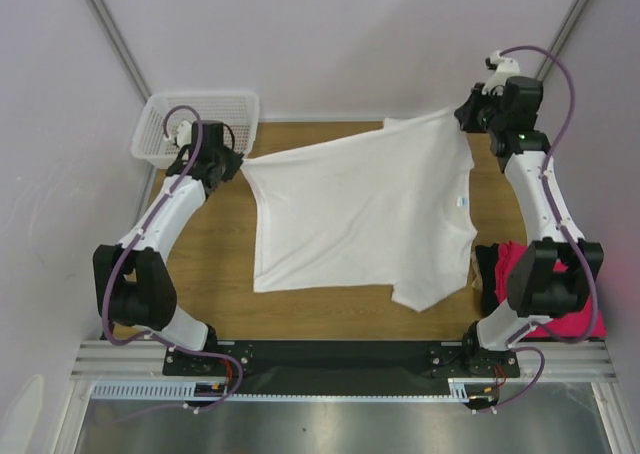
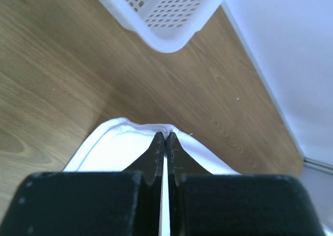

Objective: Fold and stack the t-shirts
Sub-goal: Flatten the tshirt out

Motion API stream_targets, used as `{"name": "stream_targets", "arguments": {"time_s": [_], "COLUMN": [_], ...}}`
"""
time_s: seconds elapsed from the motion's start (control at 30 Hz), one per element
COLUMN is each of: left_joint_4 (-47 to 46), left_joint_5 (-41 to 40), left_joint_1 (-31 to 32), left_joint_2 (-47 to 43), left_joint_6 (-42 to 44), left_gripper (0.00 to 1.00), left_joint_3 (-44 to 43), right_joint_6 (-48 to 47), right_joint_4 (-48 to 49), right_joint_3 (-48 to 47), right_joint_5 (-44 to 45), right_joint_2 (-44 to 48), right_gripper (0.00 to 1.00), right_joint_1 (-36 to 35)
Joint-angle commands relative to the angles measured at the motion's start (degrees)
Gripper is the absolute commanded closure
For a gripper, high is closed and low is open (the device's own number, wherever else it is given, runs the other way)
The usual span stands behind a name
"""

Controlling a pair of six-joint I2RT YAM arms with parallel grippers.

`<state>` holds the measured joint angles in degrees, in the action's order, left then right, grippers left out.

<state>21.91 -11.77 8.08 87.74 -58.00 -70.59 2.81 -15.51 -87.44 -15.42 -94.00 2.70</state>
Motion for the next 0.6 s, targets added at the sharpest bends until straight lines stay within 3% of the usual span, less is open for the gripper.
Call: {"name": "stream_targets", "arguments": {"time_s": [0.0,0.37,0.57], "left_joint_4": [5.0,13.3,15.2], "left_joint_5": [-0.9,-1.9,-3.3], "left_joint_1": [-0.9,-1.0,-1.0], "left_joint_2": [-2.3,-5.7,-10.2], "left_joint_6": [-0.7,4.1,6.2], "left_gripper": [1.0,1.0,1.0], "left_joint_3": [-7.1,-23.8,-28.0], "right_joint_6": [0.4,1.0,2.4], "right_joint_4": [5.1,8.3,9.8], "right_joint_3": [-3.2,-4.1,-1.3], "right_joint_5": [-0.9,-1.6,1.0], "right_joint_2": [5.7,14.8,22.3], "right_gripper": [1.0,1.0,1.0], "right_joint_1": [0.3,0.7,0.7]}}
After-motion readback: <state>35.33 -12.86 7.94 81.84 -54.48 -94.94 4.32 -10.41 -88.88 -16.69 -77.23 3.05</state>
